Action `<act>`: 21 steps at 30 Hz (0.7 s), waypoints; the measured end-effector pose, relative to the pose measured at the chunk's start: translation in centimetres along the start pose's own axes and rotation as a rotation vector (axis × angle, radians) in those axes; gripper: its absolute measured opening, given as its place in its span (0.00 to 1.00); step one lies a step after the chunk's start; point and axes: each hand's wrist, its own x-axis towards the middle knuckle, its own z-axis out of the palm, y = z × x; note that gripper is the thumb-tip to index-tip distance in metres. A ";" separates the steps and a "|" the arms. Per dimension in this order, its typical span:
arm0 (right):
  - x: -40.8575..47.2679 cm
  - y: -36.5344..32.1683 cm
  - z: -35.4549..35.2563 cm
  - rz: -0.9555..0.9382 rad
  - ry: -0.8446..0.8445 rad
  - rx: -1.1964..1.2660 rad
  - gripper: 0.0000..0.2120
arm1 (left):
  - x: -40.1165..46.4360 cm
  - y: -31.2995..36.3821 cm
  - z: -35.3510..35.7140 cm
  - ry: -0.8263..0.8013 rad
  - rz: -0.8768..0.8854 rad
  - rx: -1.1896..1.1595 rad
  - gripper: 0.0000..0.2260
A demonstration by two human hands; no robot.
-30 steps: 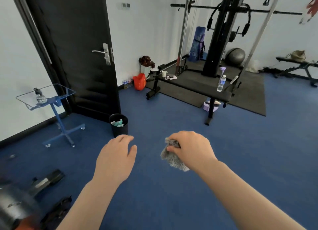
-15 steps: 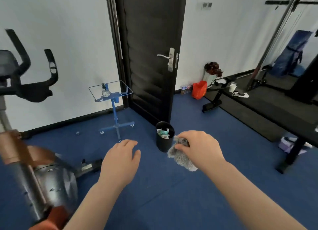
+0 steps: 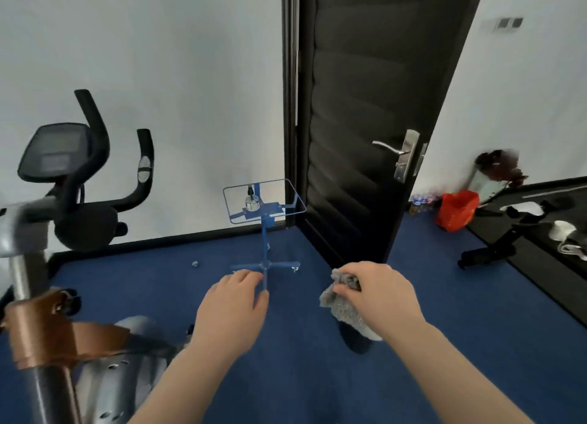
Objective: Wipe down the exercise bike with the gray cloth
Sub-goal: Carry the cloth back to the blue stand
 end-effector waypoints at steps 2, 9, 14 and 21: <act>4.4 0.5 0.3 -0.060 -0.009 -0.002 0.08 | 3.6 -0.1 0.7 0.024 -0.045 0.007 0.16; 18.6 4.1 -0.5 -0.143 -0.007 -0.020 0.08 | 15.9 1.6 2.9 0.046 -0.161 -0.008 0.17; 26.2 4.7 0.8 -0.182 -0.098 -0.012 0.08 | 21.3 1.5 5.0 0.021 -0.215 -0.061 0.16; 37.4 3.7 4.3 -0.227 -0.138 -0.029 0.08 | 31.7 -2.6 6.9 -0.025 -0.265 -0.049 0.16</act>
